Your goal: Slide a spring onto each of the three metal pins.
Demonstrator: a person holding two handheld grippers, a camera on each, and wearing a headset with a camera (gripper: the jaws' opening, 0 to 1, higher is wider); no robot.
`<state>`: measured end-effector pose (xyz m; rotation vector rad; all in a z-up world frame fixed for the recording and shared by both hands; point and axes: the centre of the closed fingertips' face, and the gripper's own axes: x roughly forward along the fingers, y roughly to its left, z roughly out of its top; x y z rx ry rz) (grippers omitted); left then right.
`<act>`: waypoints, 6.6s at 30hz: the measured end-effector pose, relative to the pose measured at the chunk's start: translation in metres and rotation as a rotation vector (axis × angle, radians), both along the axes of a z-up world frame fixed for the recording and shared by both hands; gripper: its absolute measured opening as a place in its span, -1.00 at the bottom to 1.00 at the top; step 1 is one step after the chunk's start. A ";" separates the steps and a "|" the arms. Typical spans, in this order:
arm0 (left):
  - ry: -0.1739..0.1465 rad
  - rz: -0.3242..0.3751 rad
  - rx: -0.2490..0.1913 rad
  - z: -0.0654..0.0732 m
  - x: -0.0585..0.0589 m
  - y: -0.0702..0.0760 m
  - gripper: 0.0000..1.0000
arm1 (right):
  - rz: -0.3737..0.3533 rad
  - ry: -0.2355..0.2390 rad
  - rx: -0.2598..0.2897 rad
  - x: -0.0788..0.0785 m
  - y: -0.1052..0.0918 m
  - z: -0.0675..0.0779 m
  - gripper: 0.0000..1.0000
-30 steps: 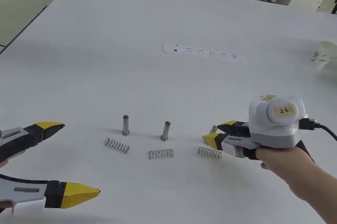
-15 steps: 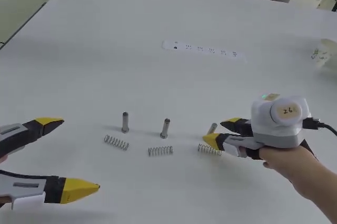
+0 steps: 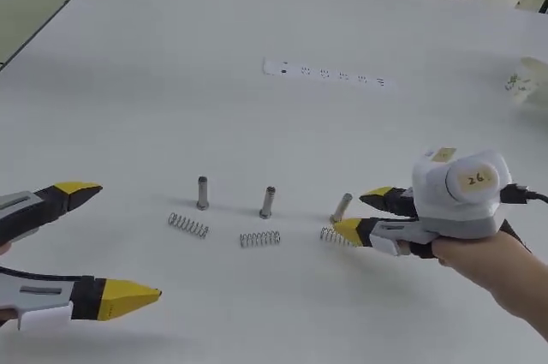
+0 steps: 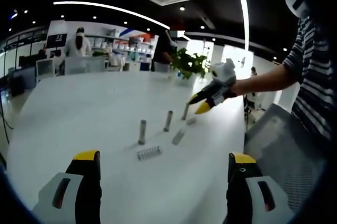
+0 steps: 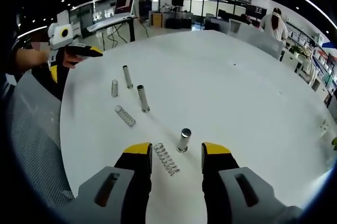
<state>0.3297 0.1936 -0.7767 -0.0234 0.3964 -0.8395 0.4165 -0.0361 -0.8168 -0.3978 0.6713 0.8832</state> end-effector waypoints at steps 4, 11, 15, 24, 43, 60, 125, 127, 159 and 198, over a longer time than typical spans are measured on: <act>-0.006 -0.002 0.004 0.001 0.002 0.001 0.96 | 0.017 -0.001 -0.009 -0.002 0.000 0.001 -0.28; -0.028 -0.009 0.002 0.006 0.004 0.000 0.96 | 0.028 -0.001 -0.020 -0.005 -0.004 0.002 -0.28; -0.032 -0.007 0.000 0.006 0.005 0.000 0.96 | 0.058 0.003 -0.044 -0.009 -0.005 0.000 -0.28; -0.027 -0.005 0.005 0.005 0.002 0.000 0.96 | 0.120 0.034 -0.090 -0.017 -0.008 -0.006 -0.30; -0.028 0.004 0.004 0.005 0.002 0.003 0.95 | 0.190 0.122 -0.153 -0.024 -0.005 -0.029 -0.53; -0.019 0.014 0.014 0.001 -0.001 0.005 0.93 | 0.245 0.124 -0.207 -0.024 -0.001 -0.041 -0.61; 0.017 -0.223 -0.032 0.004 -0.014 -0.075 0.68 | 0.589 -0.012 -0.259 -0.087 0.045 0.012 -0.84; 0.008 -0.236 -0.035 0.005 -0.012 -0.080 0.67 | 0.593 -0.009 -0.249 -0.090 0.047 0.013 -0.84; -0.030 -0.480 -0.069 0.003 -0.016 -0.161 -0.47 | 0.659 -0.064 -0.236 -0.109 0.058 0.030 -0.84; -0.025 -0.634 -0.043 0.011 -0.022 -0.170 -0.97 | 0.616 -0.048 -0.150 -0.114 0.054 0.035 -0.78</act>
